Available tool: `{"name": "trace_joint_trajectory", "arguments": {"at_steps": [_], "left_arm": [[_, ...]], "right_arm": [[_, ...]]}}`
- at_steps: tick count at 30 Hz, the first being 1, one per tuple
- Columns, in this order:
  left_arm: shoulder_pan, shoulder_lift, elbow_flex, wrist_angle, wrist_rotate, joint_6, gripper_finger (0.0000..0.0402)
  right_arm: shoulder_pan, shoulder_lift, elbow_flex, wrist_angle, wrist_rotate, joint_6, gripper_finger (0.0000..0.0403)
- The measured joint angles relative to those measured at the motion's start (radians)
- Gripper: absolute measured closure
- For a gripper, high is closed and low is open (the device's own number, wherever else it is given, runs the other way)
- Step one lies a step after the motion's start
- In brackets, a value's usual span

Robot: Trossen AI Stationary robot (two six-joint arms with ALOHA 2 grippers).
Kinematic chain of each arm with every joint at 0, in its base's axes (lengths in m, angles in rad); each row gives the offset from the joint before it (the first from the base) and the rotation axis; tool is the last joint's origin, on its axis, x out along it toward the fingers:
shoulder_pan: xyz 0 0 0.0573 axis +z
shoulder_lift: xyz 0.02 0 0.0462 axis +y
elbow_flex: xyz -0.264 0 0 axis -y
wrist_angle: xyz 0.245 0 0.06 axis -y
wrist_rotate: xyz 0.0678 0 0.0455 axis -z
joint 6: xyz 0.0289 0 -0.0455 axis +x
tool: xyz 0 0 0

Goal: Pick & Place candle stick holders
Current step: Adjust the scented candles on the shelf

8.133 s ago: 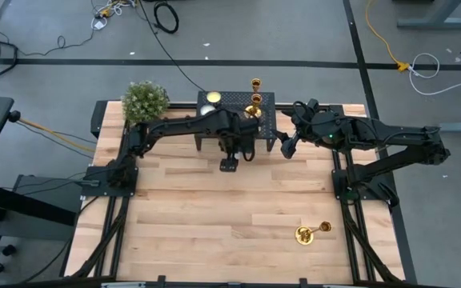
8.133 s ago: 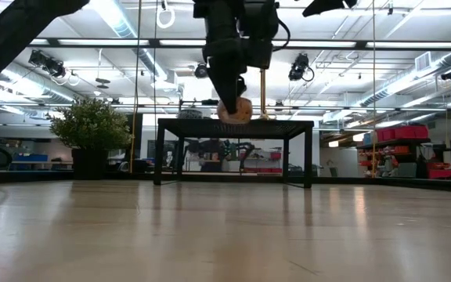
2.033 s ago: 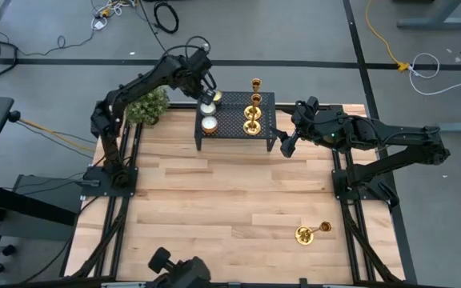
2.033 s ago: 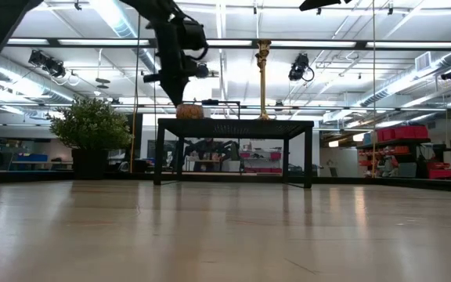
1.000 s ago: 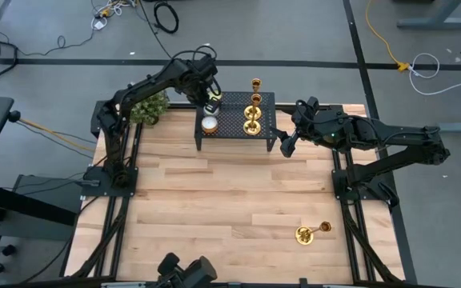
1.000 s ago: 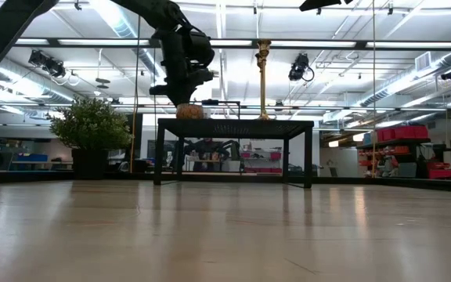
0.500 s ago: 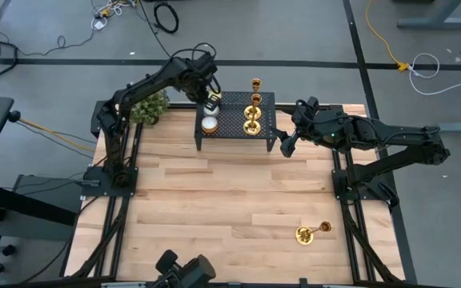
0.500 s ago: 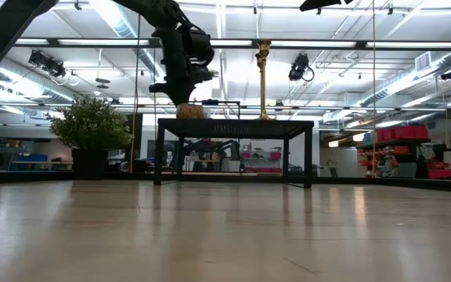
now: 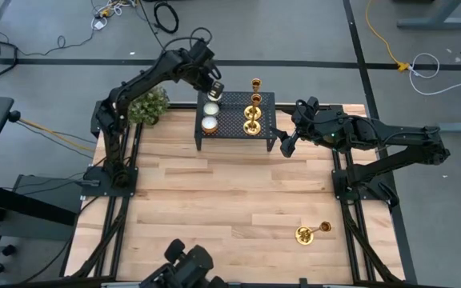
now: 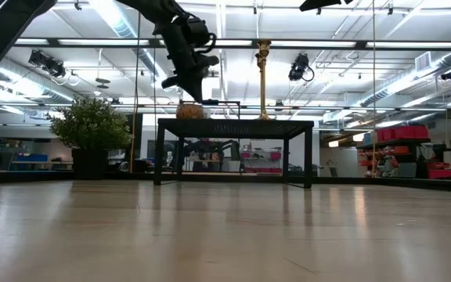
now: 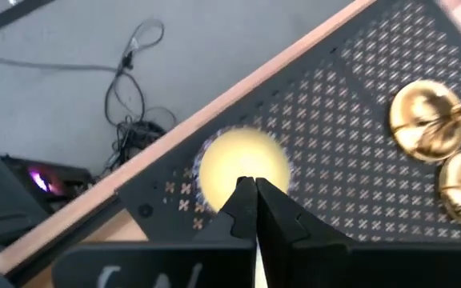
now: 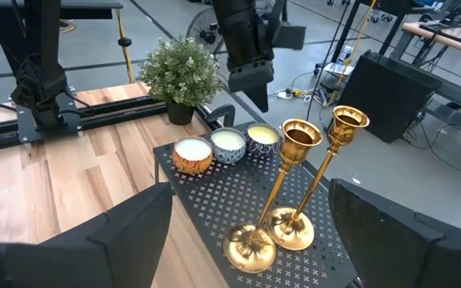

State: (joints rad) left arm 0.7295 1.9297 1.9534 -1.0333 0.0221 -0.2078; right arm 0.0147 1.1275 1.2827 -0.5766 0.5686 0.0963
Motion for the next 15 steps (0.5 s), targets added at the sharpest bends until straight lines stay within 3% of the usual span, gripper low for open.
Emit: {"name": "trace_joint_trajectory", "arguments": {"at_steps": [8, 15], "left_arm": [[0.005, 0.001, -0.097, 0.018, 0.002, -0.010, 0.0401], [-0.005, 0.000, -0.112, 0.067, 0.003, -0.011, 0.0401]], "right_arm": [[0.000, 0.000, 0.000, 0.000, 0.000, 0.000, 0.0066], [0.000, 0.000, 0.000, 0.000, 0.000, 0.000, 0.0066]]}}
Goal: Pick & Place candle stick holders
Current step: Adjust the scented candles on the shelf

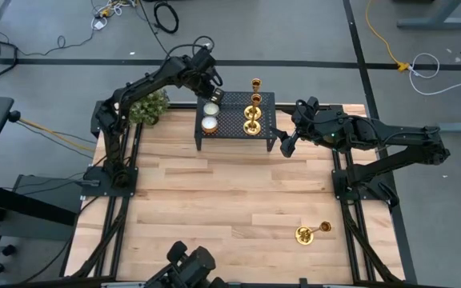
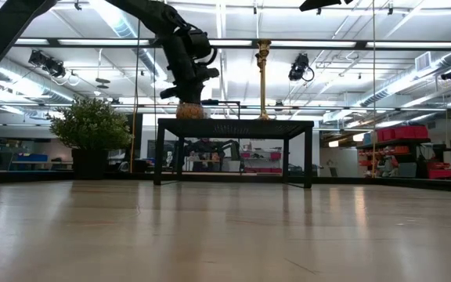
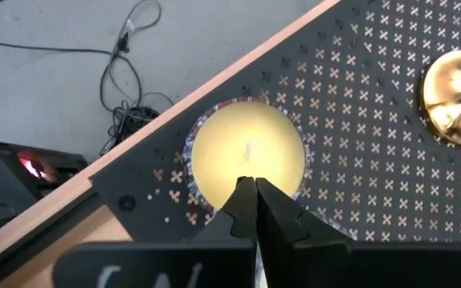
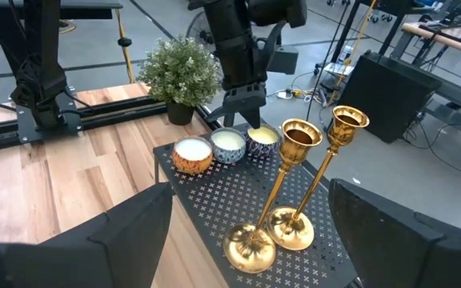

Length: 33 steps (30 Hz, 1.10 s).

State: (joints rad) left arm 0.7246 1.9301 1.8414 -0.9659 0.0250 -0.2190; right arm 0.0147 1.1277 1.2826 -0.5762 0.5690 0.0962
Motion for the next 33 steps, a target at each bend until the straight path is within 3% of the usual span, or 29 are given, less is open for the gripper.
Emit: {"name": "trace_joint_trajectory", "arguments": {"at_steps": [33], "left_arm": [[-0.004, 0.000, 0.000, 0.001, -0.001, 0.008, 0.0401]], "right_arm": [[0.000, 0.000, 0.000, 0.000, 0.051, 0.020, 0.0066]]}}
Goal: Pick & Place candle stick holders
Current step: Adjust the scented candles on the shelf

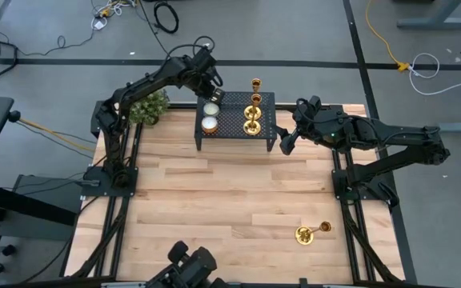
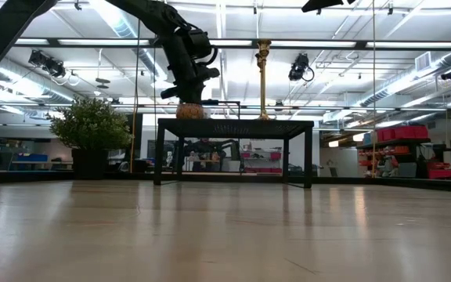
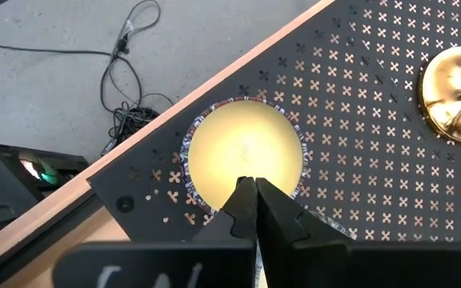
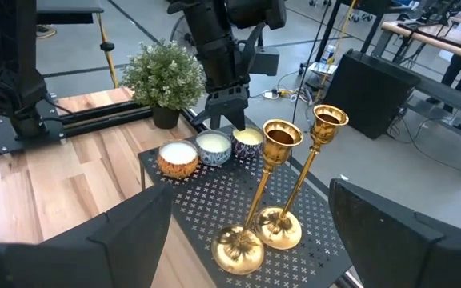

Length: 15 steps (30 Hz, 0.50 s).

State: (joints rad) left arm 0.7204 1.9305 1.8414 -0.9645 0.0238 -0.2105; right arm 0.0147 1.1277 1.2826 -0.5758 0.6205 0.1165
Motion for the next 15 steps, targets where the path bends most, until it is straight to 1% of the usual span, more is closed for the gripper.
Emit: {"name": "trace_joint_trajectory", "arguments": {"at_steps": [15], "left_arm": [[-0.006, 0.011, 0.001, -0.011, -0.001, 0.021, 0.0401]], "right_arm": [[0.000, 0.000, 0.000, 0.000, 0.000, 0.003, 0.0066]]}}
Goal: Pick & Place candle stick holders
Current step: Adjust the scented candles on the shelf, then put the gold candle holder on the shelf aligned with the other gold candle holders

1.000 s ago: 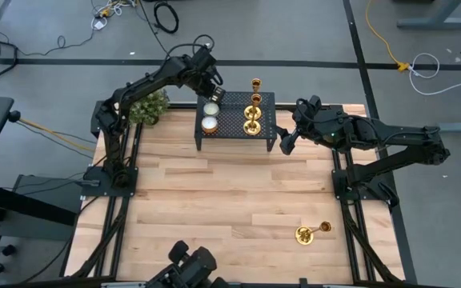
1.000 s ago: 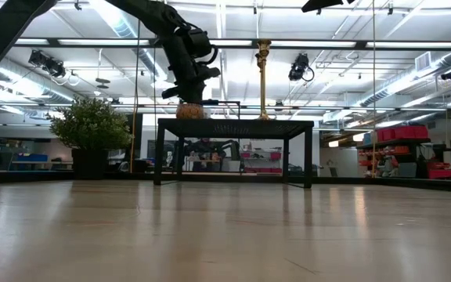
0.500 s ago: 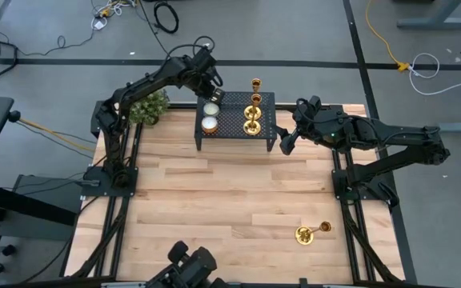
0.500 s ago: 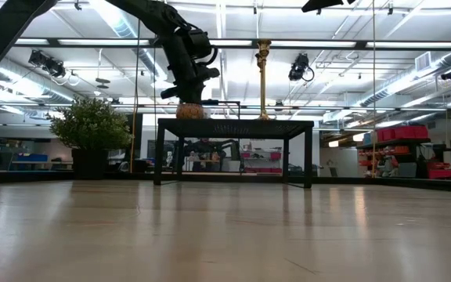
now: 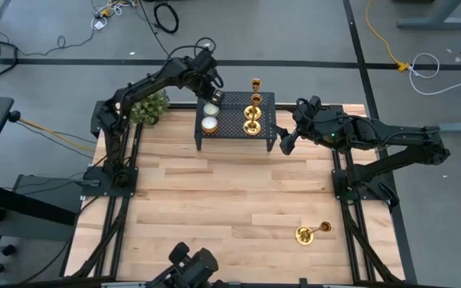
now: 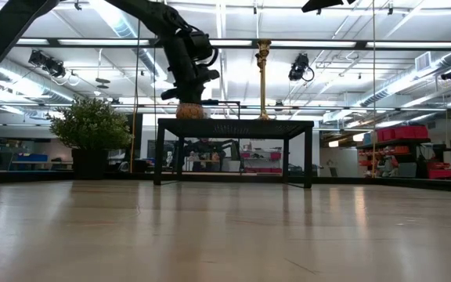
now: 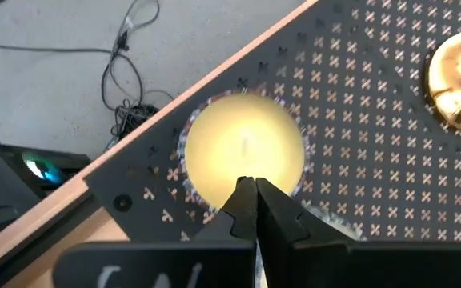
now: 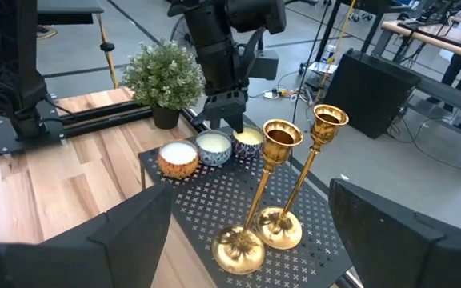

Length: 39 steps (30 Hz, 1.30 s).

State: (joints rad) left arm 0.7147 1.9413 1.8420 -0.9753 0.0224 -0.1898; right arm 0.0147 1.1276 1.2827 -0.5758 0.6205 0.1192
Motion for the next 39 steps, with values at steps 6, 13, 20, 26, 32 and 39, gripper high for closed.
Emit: {"name": "trace_joint_trajectory", "arguments": {"at_steps": [6, 13, 20, 26, 32, 39], "left_arm": [[-0.006, 0.004, 0.000, -0.008, -0.001, 0.000, 0.0401], [-0.004, 0.004, 0.000, -0.040, -0.015, 0.003, 0.0401], [-0.004, 0.004, 0.000, -0.046, -0.022, 0.003, 0.0401], [-0.004, 0.004, 0.000, -0.051, -0.022, 0.003, 0.0401], [-0.004, 0.003, 0.000, -0.041, -0.033, 0.002, 0.0401], [-0.015, 0.000, 0.057, -0.045, -0.018, 0.002, 0.0401]], "right_arm": [[0.000, 0.000, 0.000, 0.000, 0.000, 0.000, 0.0066], [0.000, 0.000, 0.000, 0.000, 0.000, 0.000, 0.0066], [0.000, 0.000, 0.000, 0.000, 0.000, 0.000, 0.0066], [0.000, 0.000, 0.000, 0.000, 0.000, -0.001, 0.0066], [0.000, 0.000, 0.000, 0.000, 0.000, -0.001, 0.0066], [0.000, 0.000, 0.000, 0.000, 0.000, -0.001, 0.0066]]}}
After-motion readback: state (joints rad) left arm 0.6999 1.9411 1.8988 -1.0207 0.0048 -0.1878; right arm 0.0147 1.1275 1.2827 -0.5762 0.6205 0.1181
